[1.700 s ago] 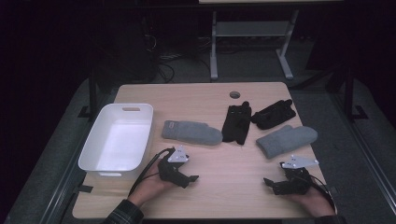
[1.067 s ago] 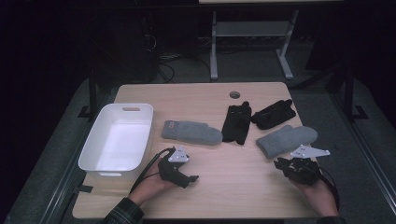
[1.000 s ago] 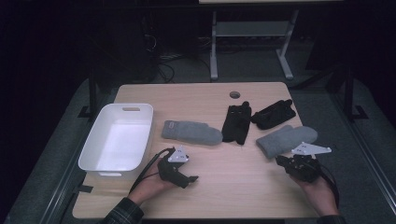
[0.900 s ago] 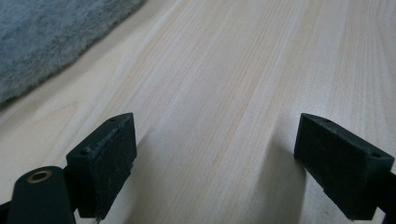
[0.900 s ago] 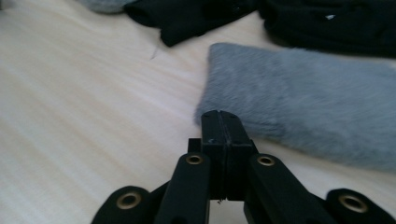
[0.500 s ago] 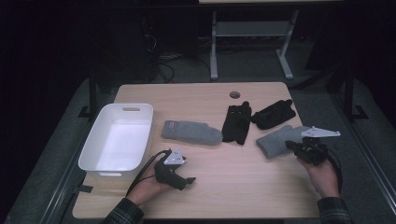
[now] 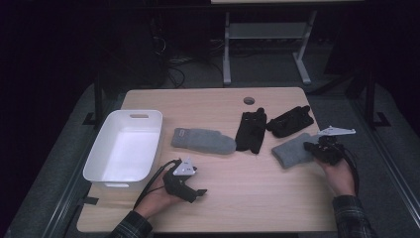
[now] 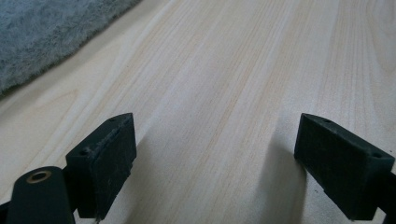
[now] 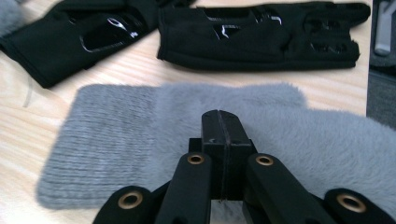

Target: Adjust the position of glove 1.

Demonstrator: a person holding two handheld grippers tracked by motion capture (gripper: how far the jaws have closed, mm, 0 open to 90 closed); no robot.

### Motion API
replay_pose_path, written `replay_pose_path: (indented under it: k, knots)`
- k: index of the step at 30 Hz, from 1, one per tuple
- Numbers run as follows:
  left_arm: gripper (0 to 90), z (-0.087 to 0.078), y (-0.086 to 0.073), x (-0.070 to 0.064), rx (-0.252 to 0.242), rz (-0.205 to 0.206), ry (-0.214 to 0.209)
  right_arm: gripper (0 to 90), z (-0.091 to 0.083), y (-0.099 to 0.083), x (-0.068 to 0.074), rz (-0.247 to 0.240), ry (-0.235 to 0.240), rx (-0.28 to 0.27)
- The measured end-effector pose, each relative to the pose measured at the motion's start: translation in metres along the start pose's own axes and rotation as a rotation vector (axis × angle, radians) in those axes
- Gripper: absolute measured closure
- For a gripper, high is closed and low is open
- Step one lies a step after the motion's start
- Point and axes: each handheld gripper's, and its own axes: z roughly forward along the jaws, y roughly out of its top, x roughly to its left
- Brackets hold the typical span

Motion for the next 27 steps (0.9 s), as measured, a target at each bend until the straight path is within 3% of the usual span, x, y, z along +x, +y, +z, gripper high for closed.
replay_pose_path:
  k: [10, 20, 27]
  knots:
    - [12.0, 0.000, 0.001, 0.000, 0.000, 0.004, 0.000, 90.0, 0.016, -0.008, 0.001, -0.020, 0.006, 0.068]
    - [12.0, 0.001, 0.001, 0.000, 0.004, 0.003, 0.002, 90.0, 0.015, -0.011, 0.005, -0.023, 0.022, 0.077]
    - [12.1, 0.000, 0.001, 0.001, 0.007, 0.010, 0.004, 90.0, 0.011, -0.014, 0.019, -0.030, 0.051, 0.093]
